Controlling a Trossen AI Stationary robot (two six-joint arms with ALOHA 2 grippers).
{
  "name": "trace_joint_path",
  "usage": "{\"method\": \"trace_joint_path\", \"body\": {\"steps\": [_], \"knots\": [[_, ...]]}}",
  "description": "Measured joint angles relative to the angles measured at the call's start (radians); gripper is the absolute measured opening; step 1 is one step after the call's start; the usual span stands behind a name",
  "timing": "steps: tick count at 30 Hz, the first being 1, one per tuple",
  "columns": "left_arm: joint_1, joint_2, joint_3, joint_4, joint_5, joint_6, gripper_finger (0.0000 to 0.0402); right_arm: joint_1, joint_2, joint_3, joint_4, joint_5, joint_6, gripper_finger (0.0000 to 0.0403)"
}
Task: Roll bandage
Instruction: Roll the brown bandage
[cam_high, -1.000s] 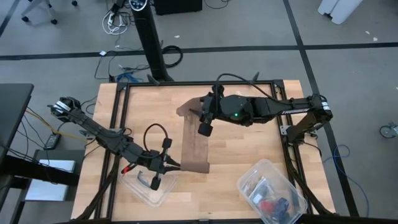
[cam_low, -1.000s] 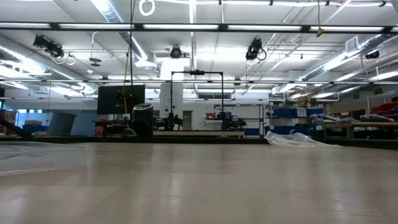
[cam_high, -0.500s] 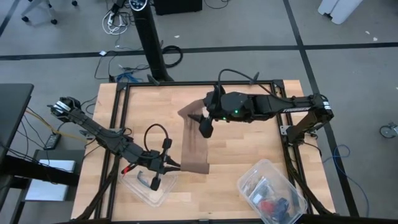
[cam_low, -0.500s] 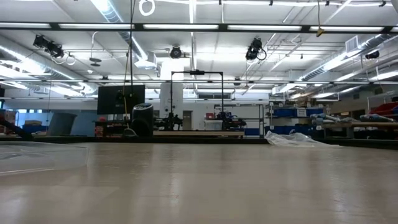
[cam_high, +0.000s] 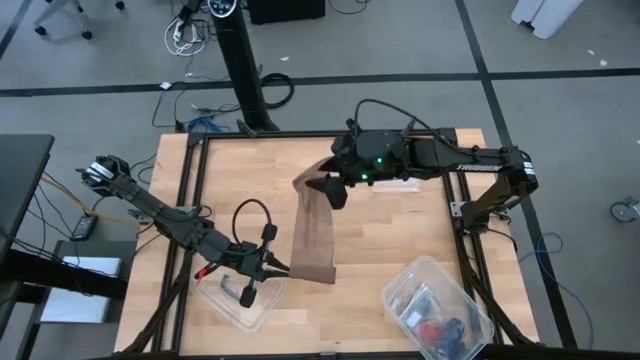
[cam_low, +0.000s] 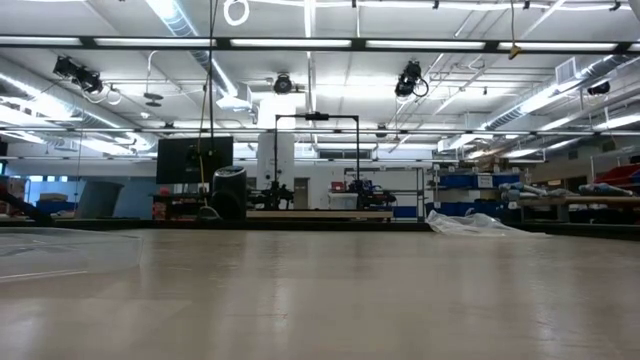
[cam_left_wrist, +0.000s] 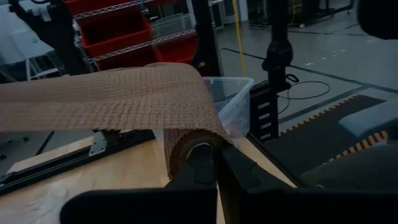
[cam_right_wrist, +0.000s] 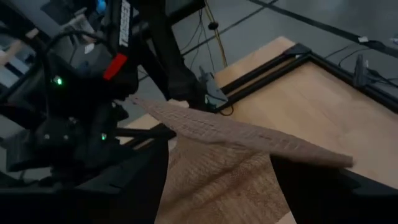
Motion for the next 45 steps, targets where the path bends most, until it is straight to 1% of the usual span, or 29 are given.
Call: {"method": "trace_joint_path", "body": {"steps": [4,6,9,13,19,21,23,27,34,37,40,43,45], "knots": [[0.000,0.000,0.000,-0.001,0.005,-0.007,0.0001,-0.026,-0.001,0.000,-0.013,-0.028,-0.037,0.0286],[0.000,0.000,0.000,-0.001,0.025,-0.019,0.0001,-0.035,-0.003,0.000,-0.015,-0.032,-0.045,0.0286],[0.000,0.000,0.000,-0.002,0.053,-0.035,0.0001,-0.060,-0.003,0.000,-0.044,-0.078,0.000,0.0284],[0.000,0.000,0.000,-0.004,0.057,-0.050,0.0001,-0.076,-0.003,0.000,-0.110,-0.125,0.052,0.0285],[0.000,0.000,0.000,-0.039,0.060,-0.056,0.0001,-0.046,-0.003,0.000,-0.204,-0.212,0.076,0.0286],[0.000,0.000,0.000,-0.039,0.062,-0.056,0.0001,-0.031,-0.003,0.000,-0.220,-0.249,0.060,0.0285],[0.000,0.000,0.000,-0.038,0.063,-0.056,0.0001,-0.009,-0.003,0.000,-0.229,-0.257,0.024,0.0285],[0.000,0.000,0.000,-0.038,0.063,-0.056,0.0001,0.039,-0.004,0.000,-0.213,-0.228,-0.068,0.0288],[0.000,0.000,0.000,-0.038,0.067,-0.057,0.0001,0.094,-0.019,0.000,-0.172,-0.129,-0.217,0.0289],[0.000,0.000,0.000,-0.028,0.078,-0.060,0.0001,0.116,-0.031,0.000,-0.164,-0.061,-0.290,0.0289],[0.000,0.000,0.000,-0.026,0.078,-0.060,0.0001,0.131,-0.046,0.000,-0.194,0.023,-0.350,0.0289],[0.000,0.000,0.000,-0.022,0.078,-0.061,0.0001,0.168,-0.056,0.000,-0.240,0.080,-0.376,0.0290],[0.000,0.000,0.000,-0.022,0.078,-0.062,0.0001,0.213,-0.056,-0.013,-0.276,0.139,-0.379,0.0289]]}}
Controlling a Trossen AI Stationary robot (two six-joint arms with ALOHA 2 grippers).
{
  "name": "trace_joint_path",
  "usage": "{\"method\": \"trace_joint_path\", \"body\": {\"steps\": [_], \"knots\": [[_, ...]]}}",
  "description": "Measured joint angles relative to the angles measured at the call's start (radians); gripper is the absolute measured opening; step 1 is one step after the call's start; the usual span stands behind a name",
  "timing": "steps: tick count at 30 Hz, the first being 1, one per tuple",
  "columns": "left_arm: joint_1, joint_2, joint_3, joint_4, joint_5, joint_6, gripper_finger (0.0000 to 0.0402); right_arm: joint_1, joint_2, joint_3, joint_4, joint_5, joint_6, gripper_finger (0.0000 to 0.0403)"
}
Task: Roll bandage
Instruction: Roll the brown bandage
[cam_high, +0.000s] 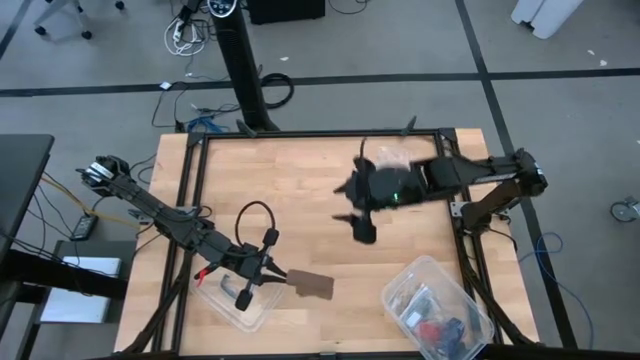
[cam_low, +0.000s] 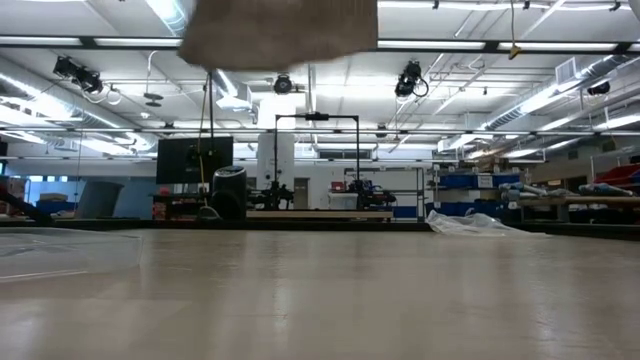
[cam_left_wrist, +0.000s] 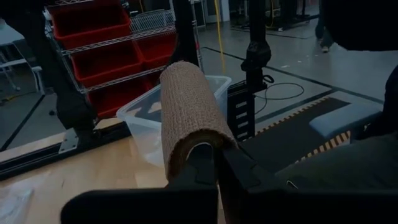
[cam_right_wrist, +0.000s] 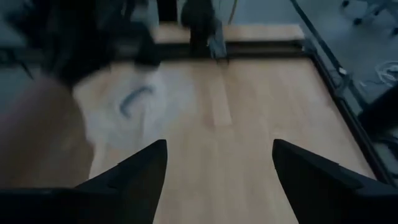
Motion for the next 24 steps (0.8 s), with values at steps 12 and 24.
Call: {"method": "trace_joint_path", "body": {"steps": [12,24], "knots": [[0.007,-0.002,0.000,0.029,-0.068,0.025,0.0001,0.208,-0.108,-0.571,0.293,0.287,0.214,0.0236],[0.033,-0.114,0.000,0.055,-0.022,0.029,0.0001,0.364,-0.098,-0.917,1.346,0.360,0.038,0.0229]]}}
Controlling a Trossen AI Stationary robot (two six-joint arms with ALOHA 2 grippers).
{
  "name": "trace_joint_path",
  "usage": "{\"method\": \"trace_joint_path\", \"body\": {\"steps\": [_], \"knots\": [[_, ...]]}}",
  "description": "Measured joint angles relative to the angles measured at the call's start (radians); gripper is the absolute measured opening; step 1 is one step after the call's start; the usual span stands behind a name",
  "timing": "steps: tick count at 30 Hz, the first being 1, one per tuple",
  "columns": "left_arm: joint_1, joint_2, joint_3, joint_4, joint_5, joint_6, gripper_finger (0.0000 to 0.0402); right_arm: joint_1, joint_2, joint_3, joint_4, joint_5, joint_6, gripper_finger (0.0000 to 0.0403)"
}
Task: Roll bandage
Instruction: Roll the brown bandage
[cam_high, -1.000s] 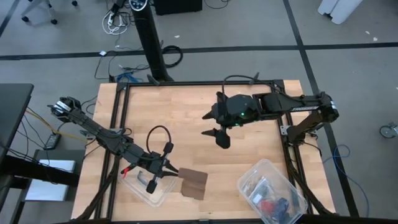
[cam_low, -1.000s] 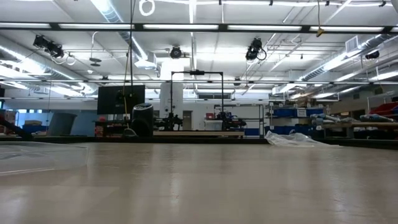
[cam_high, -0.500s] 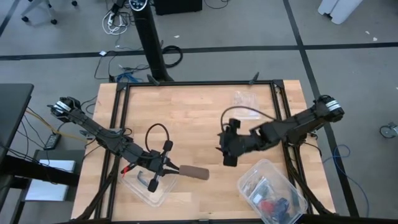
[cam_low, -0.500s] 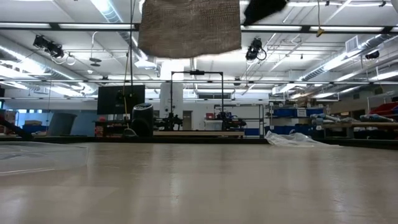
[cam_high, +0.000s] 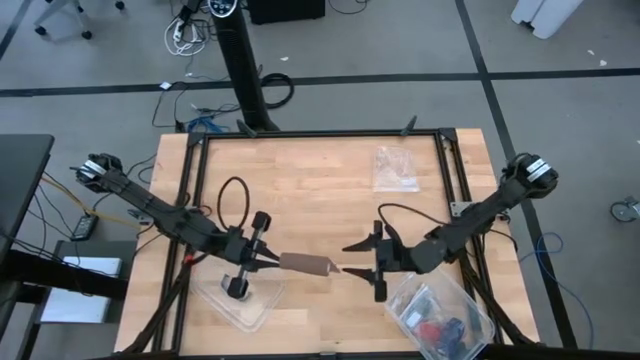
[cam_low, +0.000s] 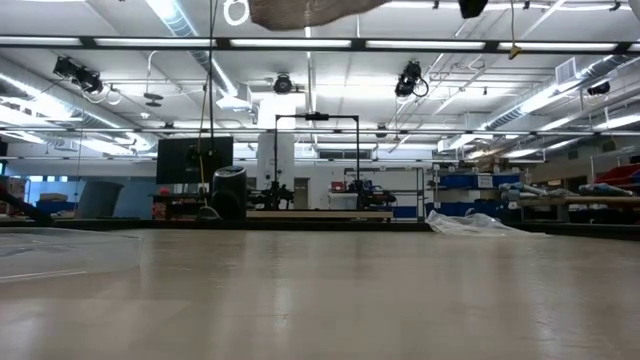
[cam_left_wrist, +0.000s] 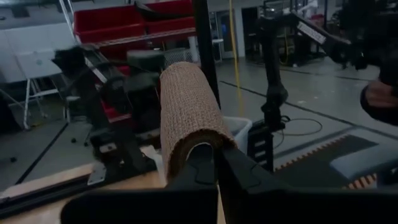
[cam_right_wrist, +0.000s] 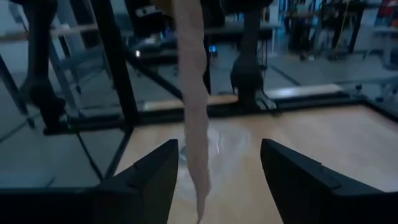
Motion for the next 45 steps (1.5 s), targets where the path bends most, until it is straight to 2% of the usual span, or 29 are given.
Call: {"method": "trace_joint_path", "body": {"steps": [5,9,12,15,17,20,22,28,38,40,45], "knots": [[0.002,0.001,0.000,0.003,0.002,0.000,0.0001,-0.026,0.073,0.046,0.062,0.010,-0.059,0.0243],[0.006,0.001,0.000,0.007,-0.001,0.007,0.0001,-0.058,0.115,0.090,0.062,-0.026,-0.048,0.0255],[0.009,0.001,0.000,0.017,-0.008,0.018,0.0001,-0.070,0.128,0.107,0.059,-0.052,-0.053,0.0246],[0.009,0.001,0.000,0.023,-0.014,0.029,0.0001,-0.070,0.128,0.108,0.037,-0.032,-0.052,0.0203],[0.009,0.001,0.000,0.029,-0.014,0.029,0.0001,-0.070,0.128,0.108,0.034,0.001,-0.062,0.0152],[0.009,0.001,0.000,0.040,-0.018,0.034,0.0001,-0.071,0.128,0.108,0.018,0.006,-0.072,0.0050],[0.009,0.001,0.000,0.052,-0.020,0.034,0.0001,-0.070,0.128,0.108,-0.003,0.008,-0.084,0.0015],[0.008,-0.005,0.000,0.069,-0.020,0.032,0.0001,-0.062,0.127,0.108,-0.124,0.097,-0.047,0.0004],[0.002,-0.076,0.000,0.084,-0.026,0.098,0.0001,-0.047,0.127,0.108,-0.191,0.059,0.085,0.0002],[0.003,-0.084,0.000,0.066,-0.071,0.125,0.0001,-0.036,0.127,0.108,-0.177,0.056,0.094,0.0001],[0.018,-0.086,0.000,-0.031,-0.264,0.164,0.0001,-0.005,0.127,0.108,-0.094,0.057,0.085,0.0001]]}}
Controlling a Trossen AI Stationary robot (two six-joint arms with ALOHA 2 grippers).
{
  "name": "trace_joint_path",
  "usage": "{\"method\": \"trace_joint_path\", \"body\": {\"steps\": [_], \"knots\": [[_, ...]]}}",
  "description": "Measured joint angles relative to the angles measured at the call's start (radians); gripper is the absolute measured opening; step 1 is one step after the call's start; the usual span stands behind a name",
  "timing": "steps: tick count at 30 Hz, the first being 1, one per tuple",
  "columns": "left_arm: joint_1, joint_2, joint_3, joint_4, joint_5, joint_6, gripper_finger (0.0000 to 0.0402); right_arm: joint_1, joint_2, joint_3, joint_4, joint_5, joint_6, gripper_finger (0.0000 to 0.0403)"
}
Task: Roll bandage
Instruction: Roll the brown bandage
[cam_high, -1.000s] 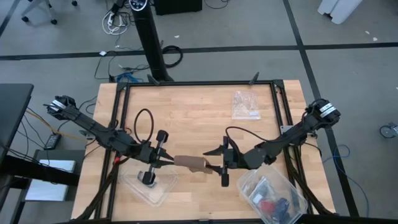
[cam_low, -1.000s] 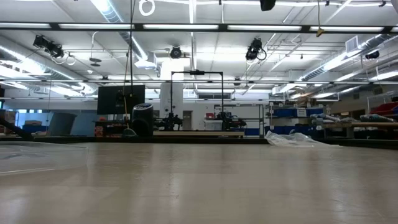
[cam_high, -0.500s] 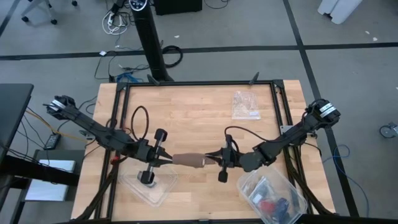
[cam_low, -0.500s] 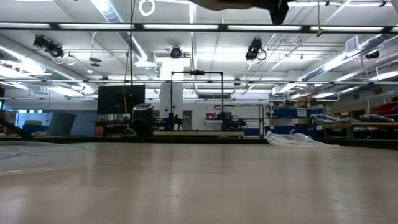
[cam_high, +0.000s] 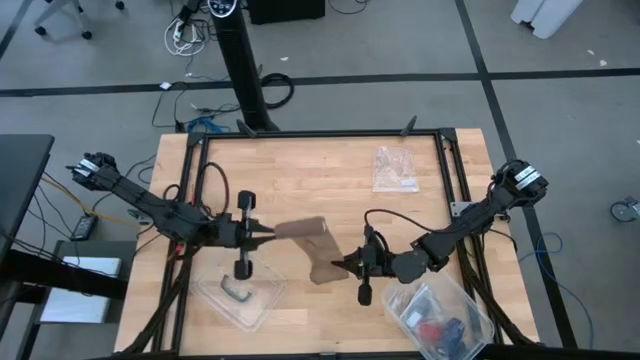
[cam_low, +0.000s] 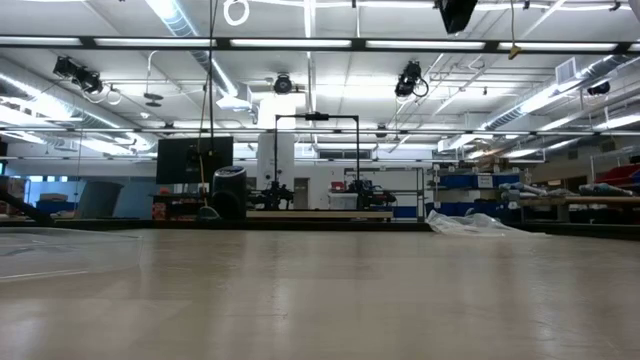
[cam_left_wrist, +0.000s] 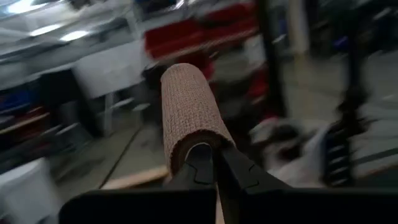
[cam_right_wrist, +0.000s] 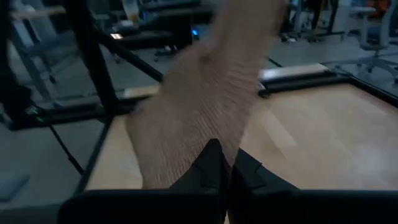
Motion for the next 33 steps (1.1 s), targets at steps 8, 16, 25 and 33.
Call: {"method": "trace_joint_path", "body": {"steps": [8,16,25,33], "knots": [[0.042,0.026,0.000,-0.138,-0.179,-0.004,0.0001,0.024,0.000,0.008,0.141,0.003,-0.079,0.0001],[0.075,0.115,0.000,-0.184,-0.187,-0.047,0.0001,0.017,0.000,0.152,0.105,0.003,-0.267,0.0000],[0.074,0.201,0.001,-0.182,-0.164,-0.090,0.0001,-0.043,0.000,0.306,-0.067,0.037,-0.367,0.0000],[0.021,0.217,0.001,-0.158,-0.083,-0.116,0.0001,-0.104,0.000,0.332,-0.102,0.067,-0.414,0.0000]]}}
